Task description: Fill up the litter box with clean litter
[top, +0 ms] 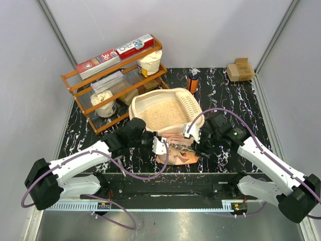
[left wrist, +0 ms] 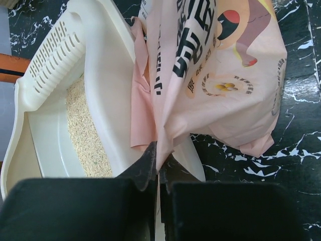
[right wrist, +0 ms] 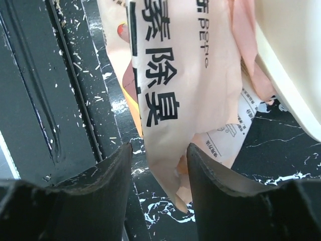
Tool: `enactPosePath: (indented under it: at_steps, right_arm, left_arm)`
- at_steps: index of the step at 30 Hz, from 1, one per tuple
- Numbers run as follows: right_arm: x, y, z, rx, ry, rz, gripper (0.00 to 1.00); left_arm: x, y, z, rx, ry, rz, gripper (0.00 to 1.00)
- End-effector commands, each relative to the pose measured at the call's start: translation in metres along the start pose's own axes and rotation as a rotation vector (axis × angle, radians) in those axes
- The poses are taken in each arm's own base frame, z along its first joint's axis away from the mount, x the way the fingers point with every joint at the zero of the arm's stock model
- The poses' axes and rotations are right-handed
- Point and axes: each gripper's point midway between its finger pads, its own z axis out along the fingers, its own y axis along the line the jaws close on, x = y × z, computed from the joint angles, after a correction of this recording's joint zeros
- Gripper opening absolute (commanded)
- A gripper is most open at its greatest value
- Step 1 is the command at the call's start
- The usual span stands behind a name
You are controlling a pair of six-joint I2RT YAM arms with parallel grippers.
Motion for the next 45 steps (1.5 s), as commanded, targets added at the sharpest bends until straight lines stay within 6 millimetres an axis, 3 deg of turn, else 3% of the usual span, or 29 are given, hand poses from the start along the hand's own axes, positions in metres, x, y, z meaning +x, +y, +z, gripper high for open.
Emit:
enactPosePath:
  at_steps: [1, 4, 6, 10, 16, 21, 27, 35, 37, 41, 45]
  right_arm:
    - [-0.034, -0.027, -0.020, 0.135, -0.066, 0.021, 0.57]
    - [-0.057, -0.040, -0.026, 0.106, -0.146, 0.131, 0.65]
    - [-0.062, -0.055, -0.030, 0.100, -0.184, 0.245, 0.67]
    - [-0.071, -0.067, -0.020, 0.006, -0.213, 0.342, 0.71]
    - [-0.080, -0.064, -0.017, -0.053, -0.270, 0.174, 0.75]
    - [-0.081, -0.077, -0.009, -0.017, -0.263, 0.076, 0.76]
    - [-0.080, -0.092, 0.013, 0.030, -0.243, 0.035, 0.74]
    - [-0.081, -0.090, 0.034, 0.001, -0.247, 0.044, 0.73]
    - [-0.083, -0.086, 0.037, -0.030, -0.259, 0.061, 0.69]
    - [-0.087, -0.074, 0.037, -0.109, -0.270, 0.086, 0.51]
    - [-0.089, -0.071, 0.034, -0.128, -0.263, 0.089, 0.17]
  left_arm:
    - [-0.032, 0.021, -0.006, -0.037, -0.093, 0.149, 0.00]
    - [-0.039, 0.028, -0.009, -0.097, -0.118, 0.273, 0.00]
    - [-0.039, 0.027, -0.010, -0.123, -0.130, 0.329, 0.00]
    - [-0.047, 0.032, -0.011, -0.174, -0.165, 0.469, 0.00]
    - [-0.055, 0.036, -0.013, -0.250, -0.194, 0.603, 0.00]
    - [-0.058, 0.037, -0.016, -0.286, -0.203, 0.641, 0.00]
    - [-0.060, 0.038, -0.016, -0.312, -0.209, 0.659, 0.00]
    - [-0.064, 0.043, -0.021, -0.375, -0.223, 0.710, 0.00]
    - [-0.064, 0.043, -0.021, -0.382, -0.222, 0.711, 0.00]
    - [-0.061, 0.044, -0.020, -0.385, -0.210, 0.701, 0.00]
    - [-0.058, 0.046, -0.020, -0.392, -0.196, 0.690, 0.00]
